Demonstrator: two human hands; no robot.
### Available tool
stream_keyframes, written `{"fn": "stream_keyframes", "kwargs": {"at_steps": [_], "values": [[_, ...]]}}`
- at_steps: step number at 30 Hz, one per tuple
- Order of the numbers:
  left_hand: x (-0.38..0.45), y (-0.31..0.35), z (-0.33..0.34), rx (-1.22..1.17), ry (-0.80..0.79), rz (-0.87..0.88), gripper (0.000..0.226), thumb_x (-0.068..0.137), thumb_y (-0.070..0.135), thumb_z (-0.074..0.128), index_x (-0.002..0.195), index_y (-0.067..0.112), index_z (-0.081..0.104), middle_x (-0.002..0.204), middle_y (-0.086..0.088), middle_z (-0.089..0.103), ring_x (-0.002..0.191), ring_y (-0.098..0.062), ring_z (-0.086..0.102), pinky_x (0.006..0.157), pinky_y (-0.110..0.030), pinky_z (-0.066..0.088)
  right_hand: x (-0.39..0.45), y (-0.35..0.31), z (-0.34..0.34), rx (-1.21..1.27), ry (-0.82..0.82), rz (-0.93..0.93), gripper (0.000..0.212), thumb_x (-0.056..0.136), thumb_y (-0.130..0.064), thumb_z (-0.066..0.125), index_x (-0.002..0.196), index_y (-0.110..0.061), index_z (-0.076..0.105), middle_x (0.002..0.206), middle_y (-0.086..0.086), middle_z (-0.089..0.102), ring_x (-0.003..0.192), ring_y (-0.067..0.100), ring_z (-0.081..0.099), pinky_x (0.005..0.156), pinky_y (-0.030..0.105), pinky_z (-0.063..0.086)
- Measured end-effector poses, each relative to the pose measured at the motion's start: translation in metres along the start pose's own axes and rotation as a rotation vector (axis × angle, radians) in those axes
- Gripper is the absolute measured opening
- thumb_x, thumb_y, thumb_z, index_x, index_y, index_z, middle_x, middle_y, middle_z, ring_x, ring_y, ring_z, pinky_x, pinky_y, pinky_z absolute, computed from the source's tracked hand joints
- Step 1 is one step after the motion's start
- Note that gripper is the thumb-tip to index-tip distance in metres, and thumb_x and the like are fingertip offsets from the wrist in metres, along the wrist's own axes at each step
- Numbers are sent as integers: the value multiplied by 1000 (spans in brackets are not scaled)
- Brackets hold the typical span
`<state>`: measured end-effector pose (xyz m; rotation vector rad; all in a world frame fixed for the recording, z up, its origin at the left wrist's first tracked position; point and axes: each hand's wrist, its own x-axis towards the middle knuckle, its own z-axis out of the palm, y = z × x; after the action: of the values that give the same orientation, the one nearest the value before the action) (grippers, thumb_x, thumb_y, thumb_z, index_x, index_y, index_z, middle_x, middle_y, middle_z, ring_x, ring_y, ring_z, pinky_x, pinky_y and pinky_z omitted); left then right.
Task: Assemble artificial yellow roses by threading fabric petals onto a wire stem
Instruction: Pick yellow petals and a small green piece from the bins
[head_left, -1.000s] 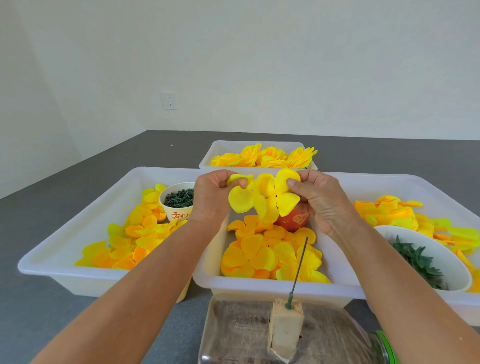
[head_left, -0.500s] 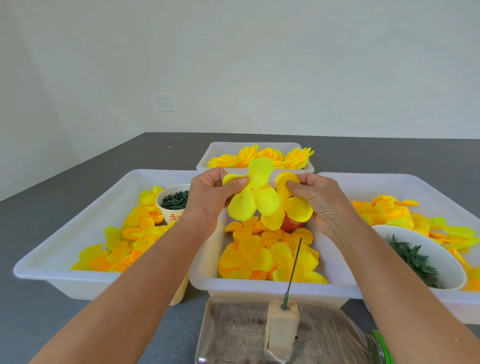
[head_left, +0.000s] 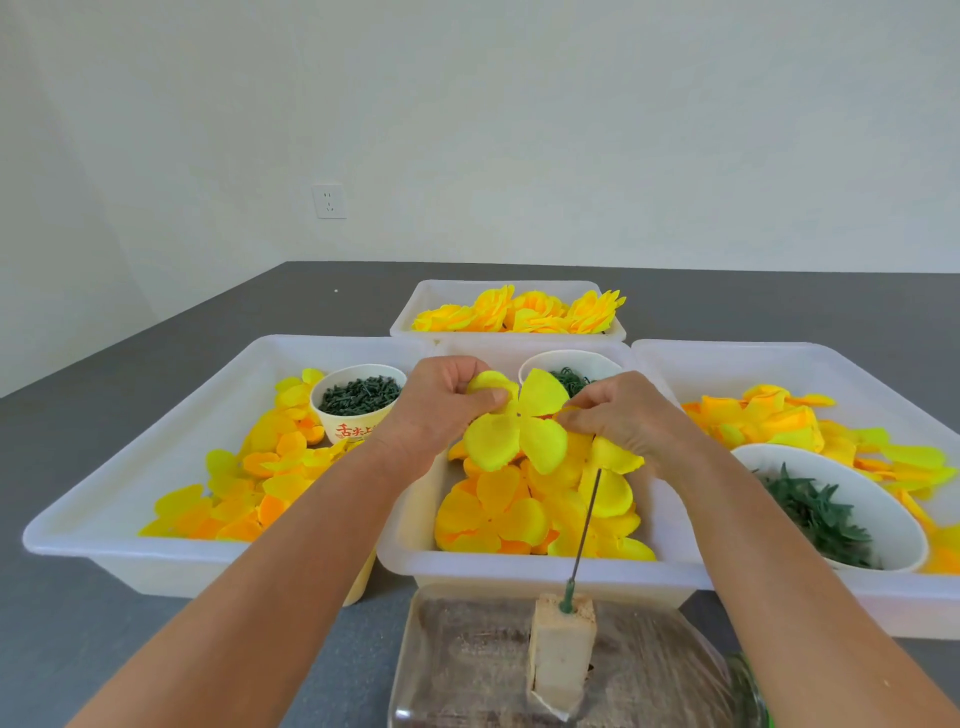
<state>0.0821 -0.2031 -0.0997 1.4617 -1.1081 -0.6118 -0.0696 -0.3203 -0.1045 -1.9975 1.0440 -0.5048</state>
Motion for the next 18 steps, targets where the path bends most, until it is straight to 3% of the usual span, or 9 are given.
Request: {"fn": "stream_keyframes", "kwargs": {"at_steps": [3,7,11,15,18], "values": [[0,-4,1,100,-101,-54,17,84,-6,60,79,10,62,79,-15,62,70,-24,56,60,-26,45,-2,-1,1,-47,-69,29,10,77,-27,75,82,-20,71,89,4,65,88,19,58,77,30,48],[0,-7,2,136,-176,-101,17,83,-3,64,75,13,63,71,-8,67,60,-16,62,53,-25,51,-4,2,2,-135,-100,-21,13,72,-28,79,72,-20,68,73,-3,61,74,13,54,60,21,39],[1,-6,3,162,-212,-98,18,81,3,69,69,13,61,63,-3,67,53,-14,62,48,-25,51,-3,3,4,-215,-11,-75,21,73,-25,78,92,-18,74,87,1,65,87,18,57,73,26,43],[2,-8,3,161,-159,-60,25,74,4,75,62,15,57,70,-15,65,62,-22,58,57,-29,47,0,4,4,-220,55,-127,24,81,-14,71,104,-19,73,111,4,66,104,22,56,92,32,47],[2,-9,2,137,-158,-55,27,74,6,75,60,15,54,75,-23,64,63,-26,57,56,-30,46,-1,1,5,-78,42,-128,19,86,-22,67,103,-21,73,110,1,66,101,18,56,89,31,48]]}}
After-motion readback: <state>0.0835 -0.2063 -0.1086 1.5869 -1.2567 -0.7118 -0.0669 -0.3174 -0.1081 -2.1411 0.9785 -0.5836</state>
